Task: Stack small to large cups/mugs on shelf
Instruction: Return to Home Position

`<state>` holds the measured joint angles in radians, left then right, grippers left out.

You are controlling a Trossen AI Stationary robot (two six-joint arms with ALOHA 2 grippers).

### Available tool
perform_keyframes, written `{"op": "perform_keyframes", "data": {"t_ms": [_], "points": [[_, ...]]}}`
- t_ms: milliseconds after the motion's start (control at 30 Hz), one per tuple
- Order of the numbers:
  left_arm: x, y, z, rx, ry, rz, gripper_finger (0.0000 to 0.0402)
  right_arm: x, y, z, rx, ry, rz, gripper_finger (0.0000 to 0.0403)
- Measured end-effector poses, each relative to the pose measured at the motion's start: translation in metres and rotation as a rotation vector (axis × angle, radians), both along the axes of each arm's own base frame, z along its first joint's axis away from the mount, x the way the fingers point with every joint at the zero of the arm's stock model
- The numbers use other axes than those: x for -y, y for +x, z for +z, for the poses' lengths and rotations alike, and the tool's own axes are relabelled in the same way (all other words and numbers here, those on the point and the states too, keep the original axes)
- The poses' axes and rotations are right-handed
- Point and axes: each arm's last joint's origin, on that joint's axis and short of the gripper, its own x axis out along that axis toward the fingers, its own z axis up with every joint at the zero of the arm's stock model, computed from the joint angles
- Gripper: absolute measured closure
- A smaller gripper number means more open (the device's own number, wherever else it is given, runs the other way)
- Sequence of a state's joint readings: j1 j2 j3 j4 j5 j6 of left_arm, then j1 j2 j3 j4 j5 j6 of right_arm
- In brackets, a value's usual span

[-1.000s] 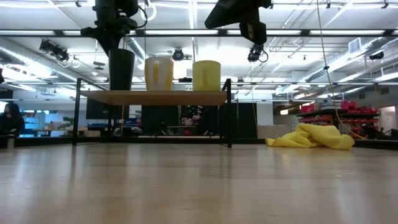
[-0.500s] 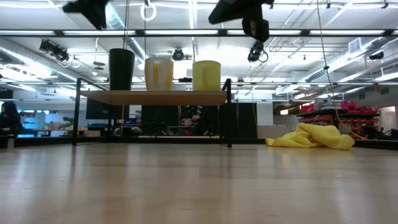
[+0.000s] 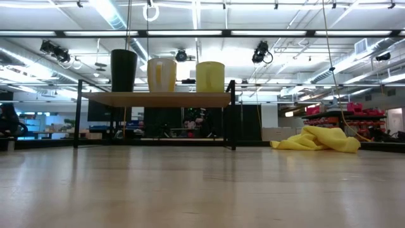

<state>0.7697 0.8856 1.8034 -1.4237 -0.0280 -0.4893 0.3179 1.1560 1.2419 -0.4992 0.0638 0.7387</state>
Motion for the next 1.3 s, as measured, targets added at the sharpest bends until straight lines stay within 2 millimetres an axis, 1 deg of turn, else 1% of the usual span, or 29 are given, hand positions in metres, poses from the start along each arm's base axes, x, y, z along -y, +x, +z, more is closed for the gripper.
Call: {"op": "perform_keyframes", "data": {"t_ms": [67,167,300,367,400,500,633,700,733,833,1000,1133,1300], "points": [[0.006,-0.007,0.000,0.033,0.000,0.016,0.0307,-0.002,-0.019,0.010,0.029,0.013,0.023,0.0389],[0.013,-0.014,-0.001,0.023,0.032,0.010,0.0311,-0.008,-0.042,0.022,0.124,-0.080,0.068,0.0387],[0.019,-0.018,-0.015,0.010,0.006,-0.049,0.0316,-0.013,-0.067,0.044,0.400,-0.132,0.076,0.0389],[0.021,-0.019,-0.028,0.001,-0.012,-0.061,0.0316,-0.018,-0.077,0.047,0.545,-0.143,0.117,0.0389],[0.023,-0.021,-0.035,0.008,-0.007,-0.061,0.0316,-0.020,-0.082,0.045,0.614,-0.151,0.138,0.0389],[0.026,-0.023,-0.059,0.093,0.020,-0.076,0.0311,-0.024,-0.093,0.026,0.753,-0.138,0.170,0.0389],[0.026,-0.018,-0.087,0.274,0.104,-0.188,0.0307,-0.015,-0.105,-0.006,0.909,-0.064,0.116,0.0389],[0.026,-0.015,-0.096,0.365,0.155,-0.244,0.0306,-0.010,-0.112,-0.020,0.968,-0.038,0.117,0.0389],[0.025,-0.014,-0.100,0.398,0.173,-0.272,0.0306,-0.006,-0.116,-0.024,1.001,-0.034,0.129,0.0389],[0.024,-0.010,-0.112,0.432,0.198,-0.317,0.0309,0.006,-0.134,-0.024,1.110,-0.021,0.150,0.0389],[0.023,-0.010,-0.124,0.391,0.220,-0.323,0.0316,0.026,-0.162,-0.018,1.219,-0.059,0.147,0.0389],[0.025,-0.013,-0.122,0.401,0.247,-0.309,0.0316,0.044,-0.185,-0.017,1.274,-0.052,0.128,0.0389],[0.028,-0.017,-0.116,0.400,0.288,-0.300,0.0309,0.058,-0.204,-0.020,1.299,-0.054,0.115,0.0389]]}}
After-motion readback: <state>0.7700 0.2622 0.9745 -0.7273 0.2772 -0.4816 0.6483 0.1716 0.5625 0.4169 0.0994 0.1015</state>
